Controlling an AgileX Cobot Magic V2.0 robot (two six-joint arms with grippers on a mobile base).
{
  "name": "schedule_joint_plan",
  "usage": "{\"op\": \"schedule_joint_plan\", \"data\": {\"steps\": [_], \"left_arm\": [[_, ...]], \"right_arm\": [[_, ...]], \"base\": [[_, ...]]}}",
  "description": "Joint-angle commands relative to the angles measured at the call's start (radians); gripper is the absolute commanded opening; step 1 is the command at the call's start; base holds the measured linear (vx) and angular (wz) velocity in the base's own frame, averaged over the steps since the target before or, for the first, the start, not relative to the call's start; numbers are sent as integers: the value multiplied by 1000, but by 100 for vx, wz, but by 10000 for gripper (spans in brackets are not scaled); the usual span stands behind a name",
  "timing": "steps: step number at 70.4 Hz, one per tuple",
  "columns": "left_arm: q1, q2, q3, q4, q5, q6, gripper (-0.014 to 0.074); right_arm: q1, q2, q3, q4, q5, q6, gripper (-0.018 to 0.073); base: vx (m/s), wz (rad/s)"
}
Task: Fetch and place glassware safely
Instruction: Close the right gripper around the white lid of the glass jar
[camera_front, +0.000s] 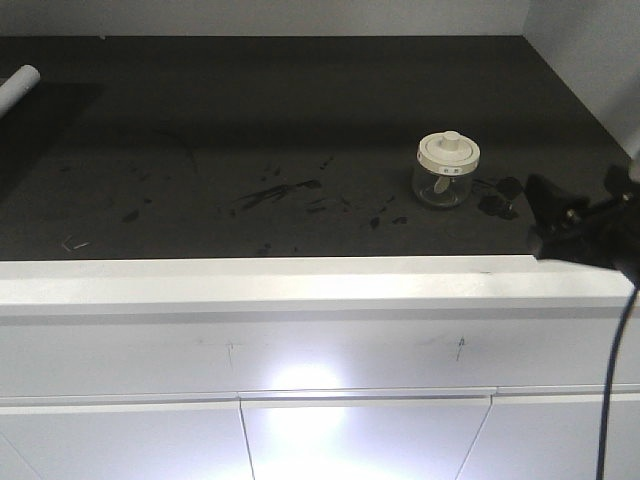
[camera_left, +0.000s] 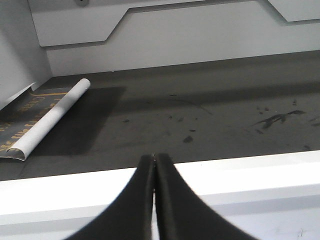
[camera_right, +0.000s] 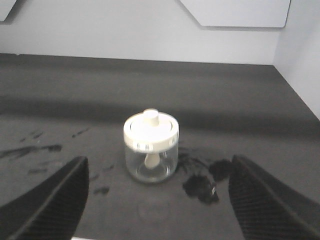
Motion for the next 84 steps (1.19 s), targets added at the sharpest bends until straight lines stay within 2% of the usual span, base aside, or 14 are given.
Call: {"op": "schedule_joint_plan", "data": {"steps": [1,21,41,63,84], "left_arm": [[-4,10,-26,-10,-69,-10,-7],[-4,10,-26,-10,-69,-10,-7],[-4,10,-26,-10,-69,-10,-7],[-4,10,-26,-10,-69,-10,-7],[-4,10,-26,-10,-69,-10,-7]], "right_arm": [[3,66,-87,-16,-121,-7,559],[3,399,-328,-59,-231,-4,559],[3,652,-481,-60,-402,-4,559],[3,825,-633,-61,-402,-4,533],[3,860,-673,-57,-403,-4,458]], "base": [[0,0],[0,0],[0,0],[0,0],[0,0]]}}
